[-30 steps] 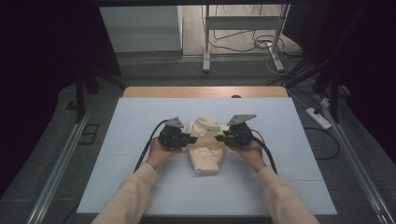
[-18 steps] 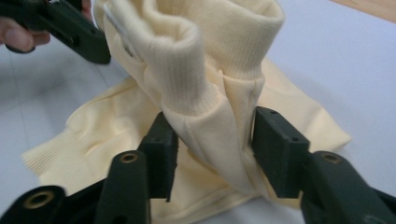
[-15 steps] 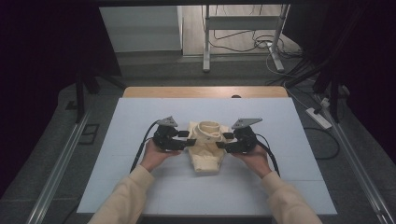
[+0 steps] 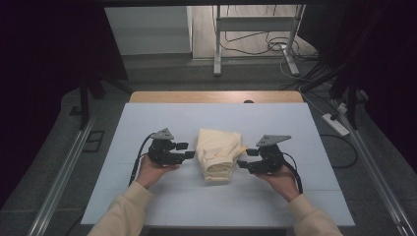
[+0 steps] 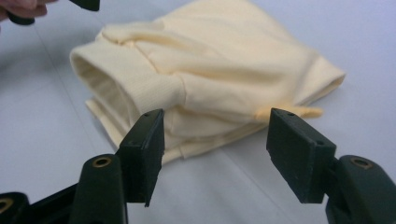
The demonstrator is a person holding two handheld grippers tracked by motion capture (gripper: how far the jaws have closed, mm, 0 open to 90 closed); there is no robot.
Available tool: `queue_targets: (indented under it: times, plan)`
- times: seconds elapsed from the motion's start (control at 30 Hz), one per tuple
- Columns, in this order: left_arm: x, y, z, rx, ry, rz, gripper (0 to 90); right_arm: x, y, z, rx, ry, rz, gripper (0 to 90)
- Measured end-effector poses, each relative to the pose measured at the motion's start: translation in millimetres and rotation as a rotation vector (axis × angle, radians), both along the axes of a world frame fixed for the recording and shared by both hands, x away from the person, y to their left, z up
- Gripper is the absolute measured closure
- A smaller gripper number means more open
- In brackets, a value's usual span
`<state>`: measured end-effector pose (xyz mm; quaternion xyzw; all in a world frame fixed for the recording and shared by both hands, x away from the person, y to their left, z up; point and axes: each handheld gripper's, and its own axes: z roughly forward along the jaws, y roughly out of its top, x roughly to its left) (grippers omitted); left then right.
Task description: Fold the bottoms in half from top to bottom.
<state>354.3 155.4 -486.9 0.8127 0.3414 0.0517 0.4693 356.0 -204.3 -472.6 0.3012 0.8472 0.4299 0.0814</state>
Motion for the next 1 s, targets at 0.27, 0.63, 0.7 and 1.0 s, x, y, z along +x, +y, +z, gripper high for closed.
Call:
queue_targets:
  times: [0.27, 0.63, 0.7, 1.0]
  plan:
    - [17.6, -19.9, 4.6, 0.049, -0.056, 0.014, 73.2, 14.0, 24.4, 14.2, 0.003, -0.006, 0.039, 64.9]
    - [62.4, -49.4, -4.5, 0.095, -0.032, 0.024, 88.1, 22.5, 61.7, 6.1, -0.059, -0.011, 0.144, 88.9]
    - [67.5, -50.6, -9.4, 0.098, -0.019, 0.035, 88.1, 19.5, 62.9, 1.5, -0.077, -0.003, 0.155, 88.9]
    - [75.3, -50.4, -24.2, 0.105, 0.036, 0.041, 88.2, 6.6, 54.0, -15.9, -0.092, 0.024, 0.171, 89.1]
